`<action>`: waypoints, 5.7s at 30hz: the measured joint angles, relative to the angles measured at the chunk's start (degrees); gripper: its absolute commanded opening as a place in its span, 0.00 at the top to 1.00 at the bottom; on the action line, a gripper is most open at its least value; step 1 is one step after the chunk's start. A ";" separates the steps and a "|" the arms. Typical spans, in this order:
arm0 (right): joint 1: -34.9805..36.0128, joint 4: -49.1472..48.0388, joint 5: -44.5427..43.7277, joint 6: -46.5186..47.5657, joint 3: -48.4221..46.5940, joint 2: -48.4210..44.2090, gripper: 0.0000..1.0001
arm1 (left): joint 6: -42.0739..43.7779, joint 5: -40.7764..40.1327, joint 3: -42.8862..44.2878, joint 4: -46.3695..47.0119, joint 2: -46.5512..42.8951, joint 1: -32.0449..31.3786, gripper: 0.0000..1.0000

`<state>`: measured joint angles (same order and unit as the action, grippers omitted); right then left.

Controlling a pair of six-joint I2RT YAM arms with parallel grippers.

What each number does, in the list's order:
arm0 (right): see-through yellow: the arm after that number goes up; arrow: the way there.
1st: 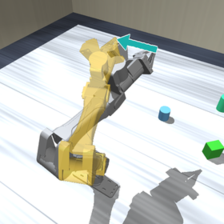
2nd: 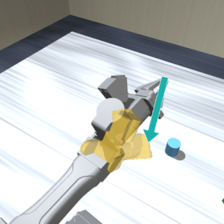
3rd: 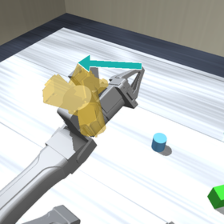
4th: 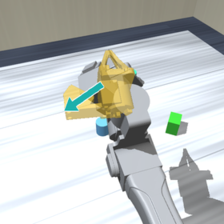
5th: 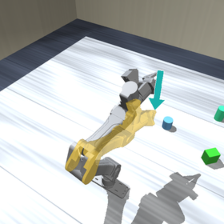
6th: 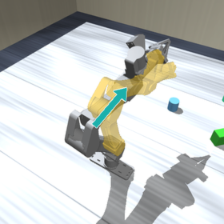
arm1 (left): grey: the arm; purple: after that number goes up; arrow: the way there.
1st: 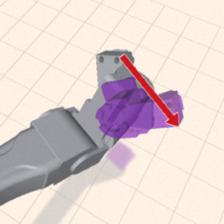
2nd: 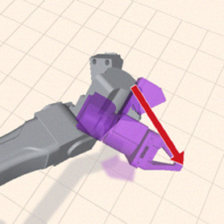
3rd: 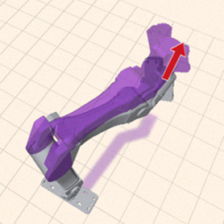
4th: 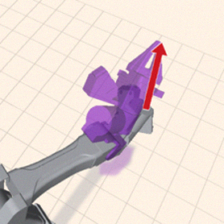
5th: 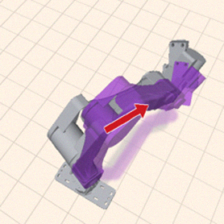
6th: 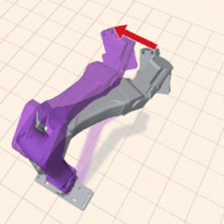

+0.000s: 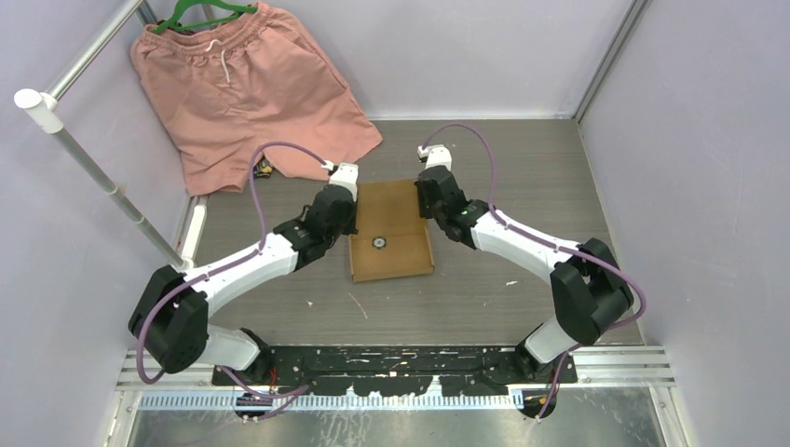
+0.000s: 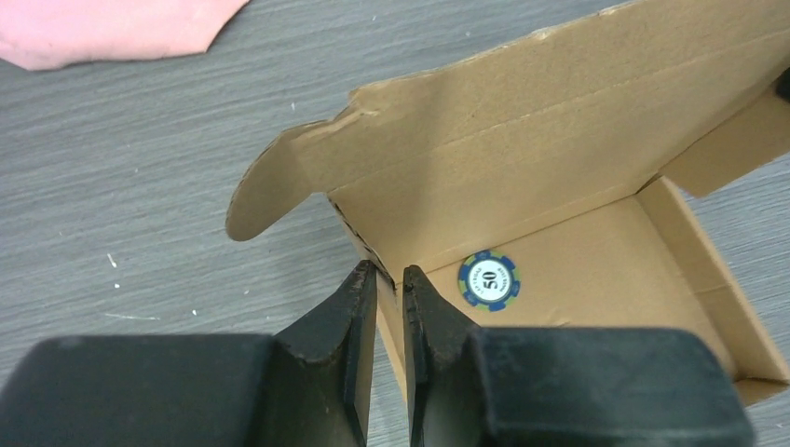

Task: Fold the paper box
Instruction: Close the paper box at the center of the board.

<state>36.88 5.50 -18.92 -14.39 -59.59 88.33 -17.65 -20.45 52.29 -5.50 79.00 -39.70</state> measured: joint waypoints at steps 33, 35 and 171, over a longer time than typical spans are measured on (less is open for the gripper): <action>16.17 -10.95 -15.98 -6.60 12.00 -6.23 0.99 | -3.04 -8.50 -17.27 12.04 -13.88 -10.08 0.81; 16.31 -11.10 -16.57 -6.67 12.15 -6.23 0.94 | -2.97 -9.18 -17.66 11.56 -15.13 -10.08 0.79; -16.72 27.56 47.65 16.31 -16.13 4.90 0.99 | -19.80 82.07 25.79 41.16 41.35 36.83 0.43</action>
<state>20.16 33.06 28.73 1.91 -75.72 93.23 -37.45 61.63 78.08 35.66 120.36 -2.87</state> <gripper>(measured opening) 0.089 0.572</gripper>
